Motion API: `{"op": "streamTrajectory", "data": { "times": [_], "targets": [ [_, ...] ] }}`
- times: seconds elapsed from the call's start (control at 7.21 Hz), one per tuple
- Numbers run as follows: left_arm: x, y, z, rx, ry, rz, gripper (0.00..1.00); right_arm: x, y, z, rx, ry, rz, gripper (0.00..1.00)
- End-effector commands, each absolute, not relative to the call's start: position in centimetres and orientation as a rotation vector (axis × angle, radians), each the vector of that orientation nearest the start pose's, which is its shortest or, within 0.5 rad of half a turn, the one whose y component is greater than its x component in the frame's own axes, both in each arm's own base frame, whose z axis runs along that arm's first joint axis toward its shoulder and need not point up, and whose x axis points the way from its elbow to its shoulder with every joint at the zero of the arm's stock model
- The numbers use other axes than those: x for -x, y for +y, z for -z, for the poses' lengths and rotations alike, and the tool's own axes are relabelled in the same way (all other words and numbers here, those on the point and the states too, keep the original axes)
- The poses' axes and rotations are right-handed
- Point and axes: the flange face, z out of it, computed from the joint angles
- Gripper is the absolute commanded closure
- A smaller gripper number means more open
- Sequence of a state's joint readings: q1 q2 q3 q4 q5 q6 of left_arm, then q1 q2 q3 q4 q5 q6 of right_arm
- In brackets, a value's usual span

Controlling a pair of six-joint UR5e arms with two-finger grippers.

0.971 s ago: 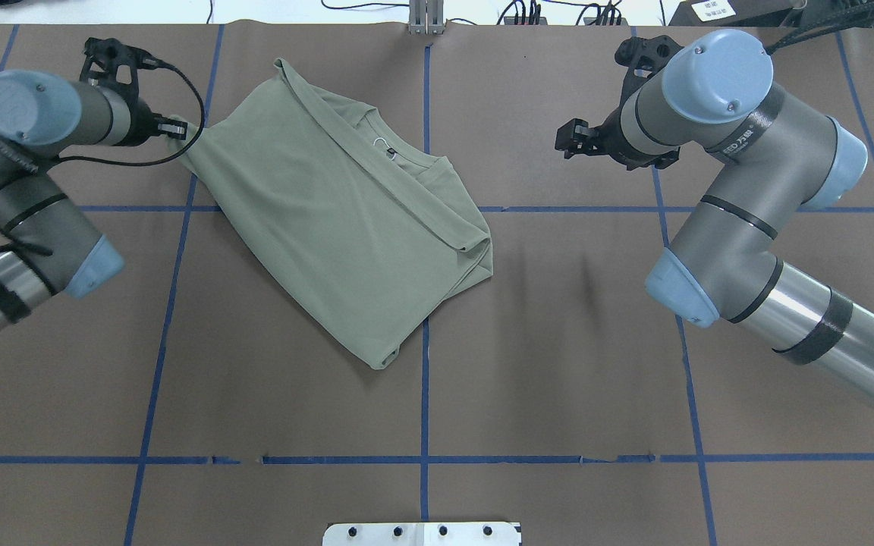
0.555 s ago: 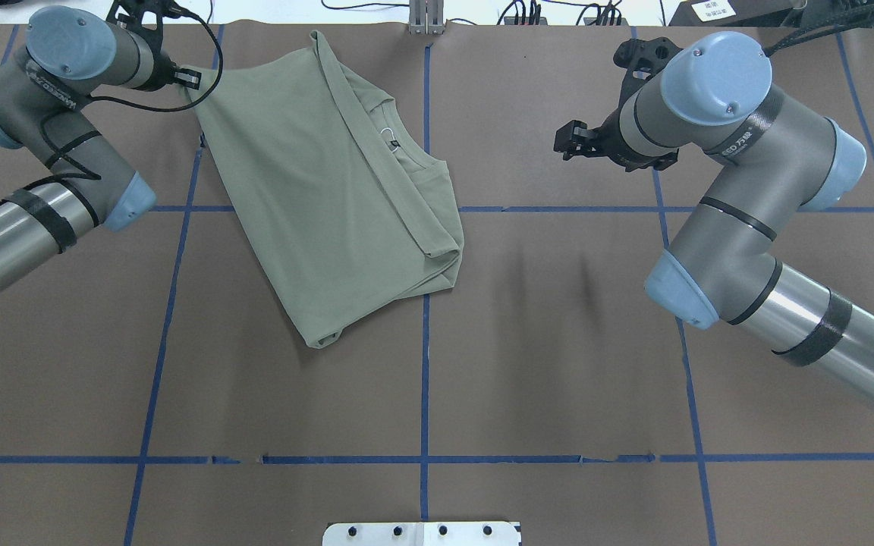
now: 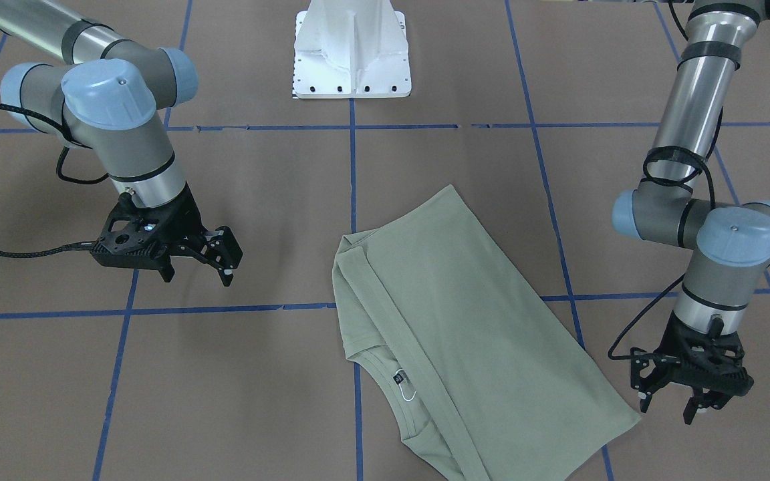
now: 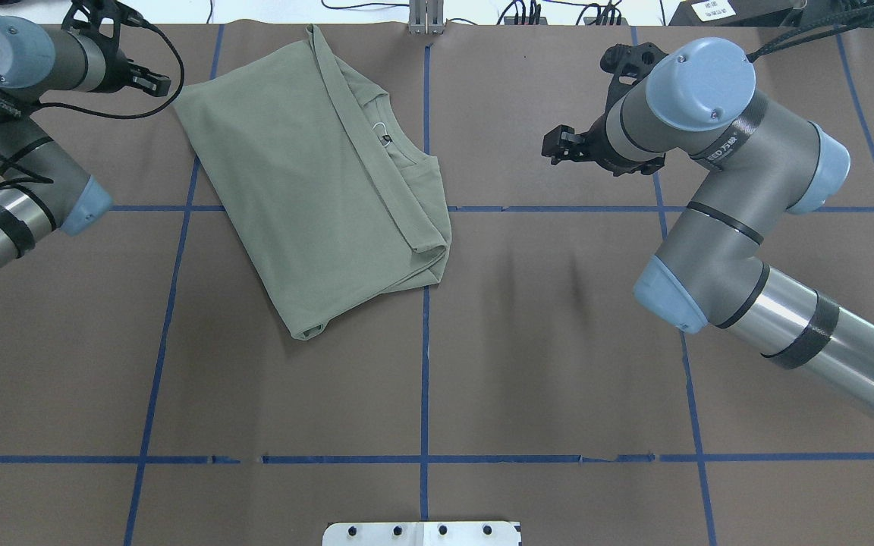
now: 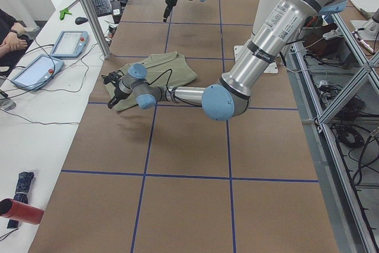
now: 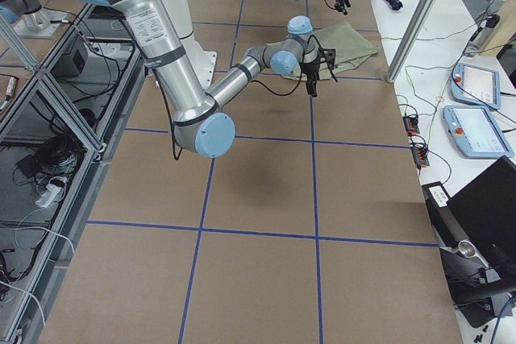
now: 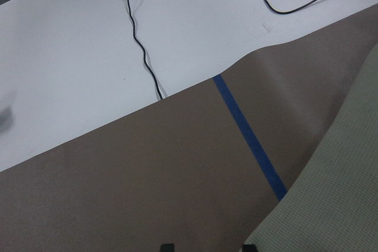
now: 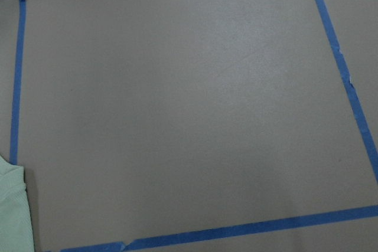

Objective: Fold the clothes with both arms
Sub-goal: 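Grasp the folded shirt's edge with the left gripper and drag it farther from the robot, then move the right gripper to the folded shirt's side near the collar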

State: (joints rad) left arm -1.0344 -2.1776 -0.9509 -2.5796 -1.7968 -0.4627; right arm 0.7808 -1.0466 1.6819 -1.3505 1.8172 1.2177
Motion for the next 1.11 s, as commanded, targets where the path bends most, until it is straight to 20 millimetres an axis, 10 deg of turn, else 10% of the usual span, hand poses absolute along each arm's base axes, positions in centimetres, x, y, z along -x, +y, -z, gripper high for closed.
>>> {"op": "streamTrajectory", "data": {
  "times": [0.0,0.42,0.97],
  "targets": [
    [-26.8,-70.5,-44.1,-0.722,0.889,-0.266,0.0,40.5,-54.9,-26.1,-0.271,-0.879,-0.305,0.0],
    [-27.8,-65.7,-38.7,-0.654,1.086,-0.064,0.0,45.9,-56.6,-22.4,-0.237,-0.938,-0.402,0.0],
    [-31.0,-62.8,-38.7,-0.606,1.126,-0.064,0.0,51.1,-54.9,-24.3,-0.317,-0.926,-0.475,0.05]
  ]
}}
